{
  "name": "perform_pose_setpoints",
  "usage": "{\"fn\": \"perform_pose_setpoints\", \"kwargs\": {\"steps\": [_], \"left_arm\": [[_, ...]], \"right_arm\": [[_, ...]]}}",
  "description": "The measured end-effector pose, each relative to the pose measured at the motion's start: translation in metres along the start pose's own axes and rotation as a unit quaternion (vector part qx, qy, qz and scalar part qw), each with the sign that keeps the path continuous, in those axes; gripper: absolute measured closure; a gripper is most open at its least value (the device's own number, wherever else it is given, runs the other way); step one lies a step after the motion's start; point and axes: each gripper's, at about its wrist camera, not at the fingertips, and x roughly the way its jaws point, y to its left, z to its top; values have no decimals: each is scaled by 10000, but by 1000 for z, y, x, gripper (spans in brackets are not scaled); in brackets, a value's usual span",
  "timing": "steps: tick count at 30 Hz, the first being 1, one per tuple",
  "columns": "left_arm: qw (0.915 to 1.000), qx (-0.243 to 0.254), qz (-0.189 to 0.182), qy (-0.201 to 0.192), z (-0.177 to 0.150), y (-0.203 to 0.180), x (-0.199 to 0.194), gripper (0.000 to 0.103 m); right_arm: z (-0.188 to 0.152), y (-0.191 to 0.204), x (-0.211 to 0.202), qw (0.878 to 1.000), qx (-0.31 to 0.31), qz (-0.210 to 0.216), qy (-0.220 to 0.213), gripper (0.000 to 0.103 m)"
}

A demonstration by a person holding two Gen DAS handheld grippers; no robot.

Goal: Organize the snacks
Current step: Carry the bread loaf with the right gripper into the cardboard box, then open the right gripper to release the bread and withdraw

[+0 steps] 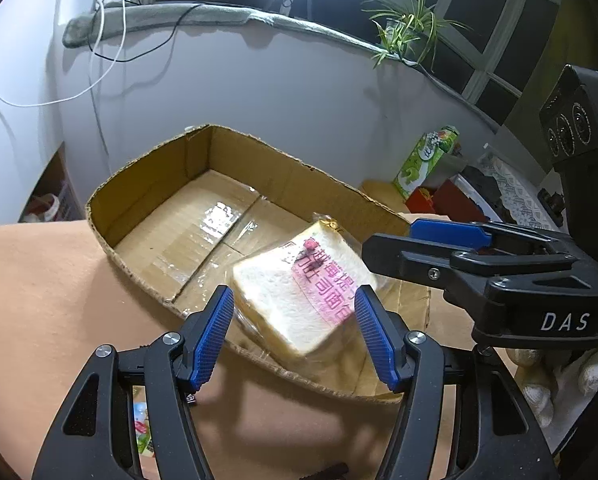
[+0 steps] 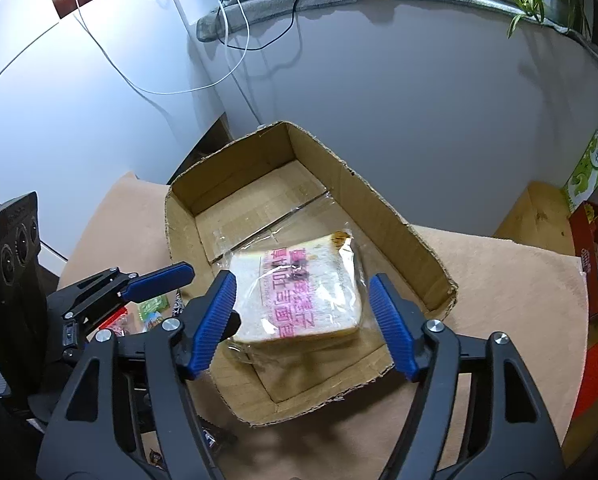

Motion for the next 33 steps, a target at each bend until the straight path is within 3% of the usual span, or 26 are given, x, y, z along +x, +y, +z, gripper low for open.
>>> {"fn": "perform_pose_setpoints", "kwargs": {"steps": [17, 26, 33], "left_arm": [[9996, -55, 43, -269, -3, 8, -39, 40], [9978, -168, 191, -609, -30, 29, -94, 40], [9951, -370, 467, -788, -67, 65, -141, 40]], "right_arm": [[-22, 13, -37, 9995, -95, -187, -250, 30], [-75, 32, -72, 9977, 236, 9, -639, 30], [-118, 47, -75, 9992, 119, 29, -383, 30]]}}
